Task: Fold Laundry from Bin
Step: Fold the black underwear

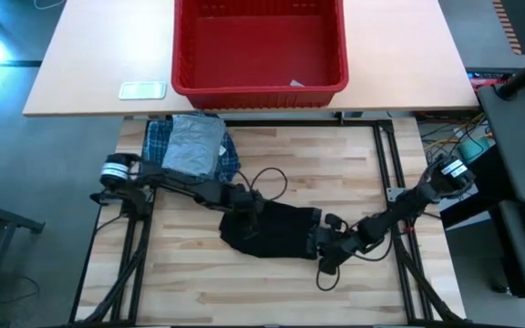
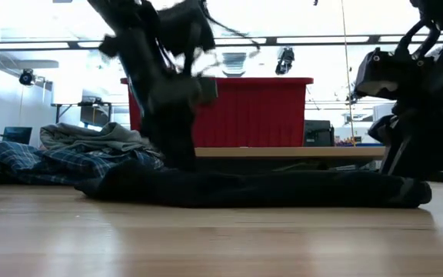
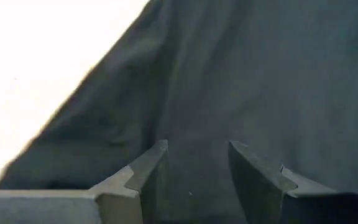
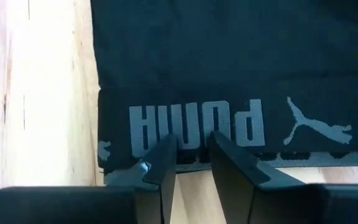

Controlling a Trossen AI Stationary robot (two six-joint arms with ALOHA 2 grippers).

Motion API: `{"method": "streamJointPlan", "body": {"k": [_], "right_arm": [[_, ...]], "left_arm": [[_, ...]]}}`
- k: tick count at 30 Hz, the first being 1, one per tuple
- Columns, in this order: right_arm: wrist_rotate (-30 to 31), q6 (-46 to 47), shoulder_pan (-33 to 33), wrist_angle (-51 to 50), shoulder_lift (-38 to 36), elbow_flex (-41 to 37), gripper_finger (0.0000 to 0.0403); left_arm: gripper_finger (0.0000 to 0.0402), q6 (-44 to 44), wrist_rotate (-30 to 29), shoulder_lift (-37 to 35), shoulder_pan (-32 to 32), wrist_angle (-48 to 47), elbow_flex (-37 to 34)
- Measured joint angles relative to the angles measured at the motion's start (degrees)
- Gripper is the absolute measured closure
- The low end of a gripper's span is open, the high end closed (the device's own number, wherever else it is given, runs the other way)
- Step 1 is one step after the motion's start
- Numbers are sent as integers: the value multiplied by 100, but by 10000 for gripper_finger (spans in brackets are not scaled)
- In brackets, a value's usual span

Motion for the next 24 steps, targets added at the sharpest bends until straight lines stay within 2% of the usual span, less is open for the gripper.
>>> {"method": "streamJointPlan", "body": {"k": [3,6,10,13,15,20,24], "right_arm": [[-148,-67,-2,-327,-353,61,302],[-172,685,2,-902,-930,298,276],[-41,3730,-1,-1985,-1593,436,228],[-14,6222,-26,-2316,-1765,415,197],[28,7098,-62,-2368,-1652,400,182],[-7,7661,-360,-1920,-1030,442,168],[-411,7811,-529,-1787,-473,496,167]], "left_arm": [[249,-39,-159,-448,2,-352,4],[249,-9,-415,-803,2,-917,-27],[249,240,-544,-1174,2,-1091,-235],[249,300,-575,-1290,7,-961,-655],[249,307,-575,-1344,25,-778,-1044],[249,244,-461,-1427,7,-198,-1861],[249,222,-454,-1463,7,32,-2148]]}}
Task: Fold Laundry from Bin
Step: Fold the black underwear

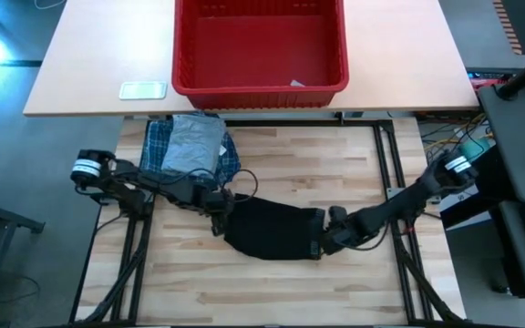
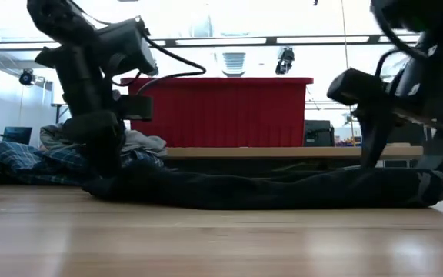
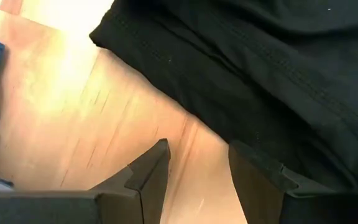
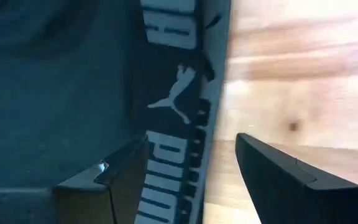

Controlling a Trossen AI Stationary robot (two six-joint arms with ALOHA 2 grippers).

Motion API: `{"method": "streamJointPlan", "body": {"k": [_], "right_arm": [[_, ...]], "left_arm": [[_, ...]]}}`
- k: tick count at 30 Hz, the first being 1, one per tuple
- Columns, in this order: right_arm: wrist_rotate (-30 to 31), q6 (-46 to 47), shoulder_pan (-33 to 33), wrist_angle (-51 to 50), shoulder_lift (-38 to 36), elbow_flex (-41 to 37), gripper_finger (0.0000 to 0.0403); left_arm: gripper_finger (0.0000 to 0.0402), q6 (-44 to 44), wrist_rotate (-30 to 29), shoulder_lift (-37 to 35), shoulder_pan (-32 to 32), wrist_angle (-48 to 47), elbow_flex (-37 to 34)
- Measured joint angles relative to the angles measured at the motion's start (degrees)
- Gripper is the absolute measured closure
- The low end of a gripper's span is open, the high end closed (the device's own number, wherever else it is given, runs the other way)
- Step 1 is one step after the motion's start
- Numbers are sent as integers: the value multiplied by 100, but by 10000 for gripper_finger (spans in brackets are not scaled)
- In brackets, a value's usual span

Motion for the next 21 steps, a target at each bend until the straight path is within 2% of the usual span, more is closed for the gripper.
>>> {"method": "streamJointPlan", "body": {"k": [4,7,12,16,21], "right_arm": [[-19,61,-69,396,343,146,167],[-21,46,-119,422,548,245,168],[-85,-342,-203,341,780,380,191],[-109,-437,-214,161,800,430,241],[-47,-559,-220,49,734,426,334]], "left_arm": [[249,-10,-2,-72,0,32,-98],[249,-28,-6,-374,-17,-276,-58],[249,67,-107,-1020,-13,747,-51],[249,307,-119,-902,-4,1797,-326],[249,468,-81,-187,-11,2591,-556]]}}
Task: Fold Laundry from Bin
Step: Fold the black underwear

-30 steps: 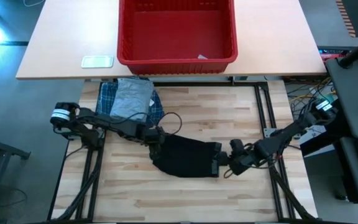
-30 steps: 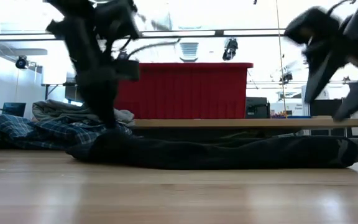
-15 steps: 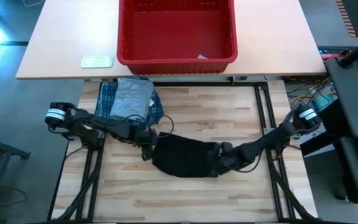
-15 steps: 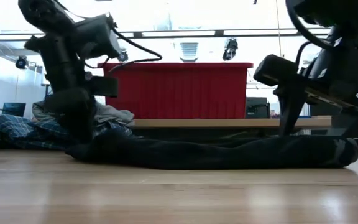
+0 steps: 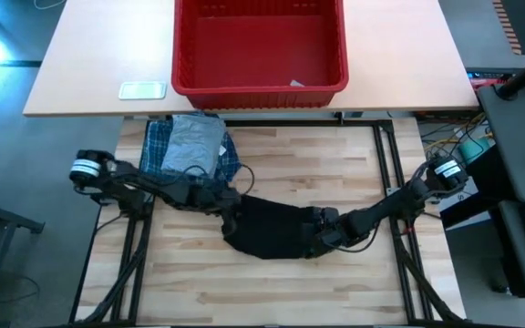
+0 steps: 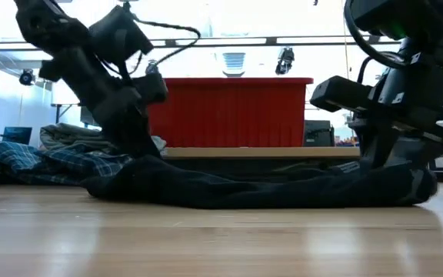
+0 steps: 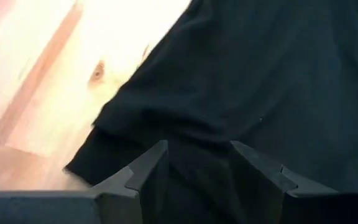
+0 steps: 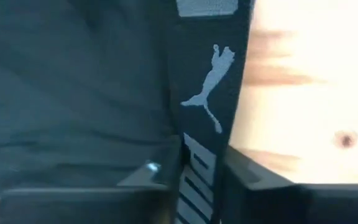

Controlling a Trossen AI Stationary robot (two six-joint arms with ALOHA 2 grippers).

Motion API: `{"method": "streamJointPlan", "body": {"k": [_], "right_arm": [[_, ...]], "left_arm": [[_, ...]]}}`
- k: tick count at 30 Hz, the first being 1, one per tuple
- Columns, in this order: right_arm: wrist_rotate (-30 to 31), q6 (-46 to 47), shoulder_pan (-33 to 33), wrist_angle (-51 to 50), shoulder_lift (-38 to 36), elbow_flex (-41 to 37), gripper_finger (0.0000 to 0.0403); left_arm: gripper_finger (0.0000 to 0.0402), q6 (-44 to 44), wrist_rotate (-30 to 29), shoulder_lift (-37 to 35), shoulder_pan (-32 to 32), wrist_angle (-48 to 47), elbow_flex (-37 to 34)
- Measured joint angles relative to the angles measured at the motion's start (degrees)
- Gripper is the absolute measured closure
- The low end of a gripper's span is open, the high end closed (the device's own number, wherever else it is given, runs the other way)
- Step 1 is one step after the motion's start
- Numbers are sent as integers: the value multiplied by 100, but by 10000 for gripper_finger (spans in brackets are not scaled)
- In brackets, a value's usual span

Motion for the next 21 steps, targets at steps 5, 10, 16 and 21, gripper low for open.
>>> {"method": "streamJointPlan", "body": {"k": [5,10,16,21], "right_arm": [[77,-97,-6,-14,0,0,384],[69,-117,-6,-100,-4,2,388],[47,-248,-6,-162,-15,0,389],[9,-416,-6,-213,-100,-11,389]], "left_arm": [[249,64,-326,630,2,-326,238],[249,-134,-599,378,0,-1889,470],[249,-351,-745,-610,18,-3052,284],[249,-516,-535,-1207,-20,-2868,127]]}}
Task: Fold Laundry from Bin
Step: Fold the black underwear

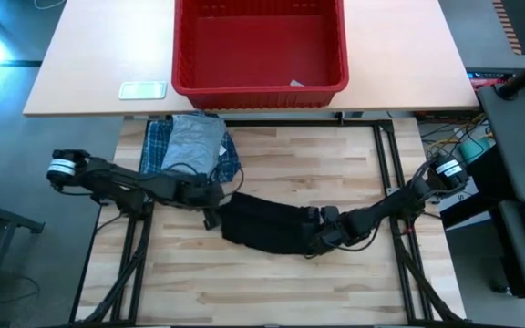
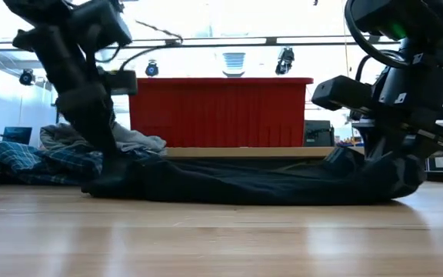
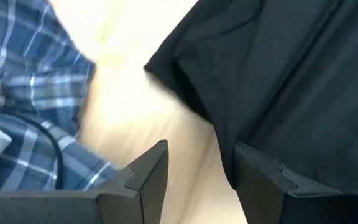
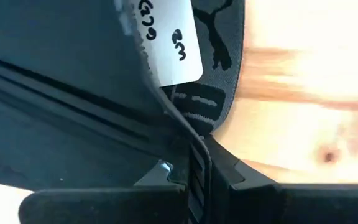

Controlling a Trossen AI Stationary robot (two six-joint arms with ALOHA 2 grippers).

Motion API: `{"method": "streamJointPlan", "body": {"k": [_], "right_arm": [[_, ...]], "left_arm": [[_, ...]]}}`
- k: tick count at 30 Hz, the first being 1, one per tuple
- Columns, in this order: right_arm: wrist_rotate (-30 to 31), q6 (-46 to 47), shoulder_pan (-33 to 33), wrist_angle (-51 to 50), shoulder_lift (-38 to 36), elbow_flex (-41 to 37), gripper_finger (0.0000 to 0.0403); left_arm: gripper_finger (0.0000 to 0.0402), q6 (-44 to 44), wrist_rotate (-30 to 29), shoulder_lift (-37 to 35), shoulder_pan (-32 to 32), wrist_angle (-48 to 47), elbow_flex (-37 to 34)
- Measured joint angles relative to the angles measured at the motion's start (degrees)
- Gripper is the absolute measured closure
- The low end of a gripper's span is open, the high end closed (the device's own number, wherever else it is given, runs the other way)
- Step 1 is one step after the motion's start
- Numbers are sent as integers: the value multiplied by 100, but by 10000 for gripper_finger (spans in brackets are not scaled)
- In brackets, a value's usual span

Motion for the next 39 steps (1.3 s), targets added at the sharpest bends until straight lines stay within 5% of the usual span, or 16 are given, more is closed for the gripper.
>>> {"method": "streamJointPlan", "body": {"k": [9,18,29,34,39], "right_arm": [[-364,-266,-115,-1155,-562,16,390],[-505,-589,-221,-1132,-675,33,390],[-458,-650,-223,-1114,-687,55,384],[-474,-868,-181,-1115,-708,63,318],[-669,-1333,-20,-1205,-735,162,229]], "left_arm": [[249,-40,368,134,-20,533,0],[249,119,817,1049,11,2826,478],[249,1277,894,3016,68,1988,2285],[249,1203,-115,2967,183,1423,2280],[249,1191,-319,2804,419,994,2143]]}}
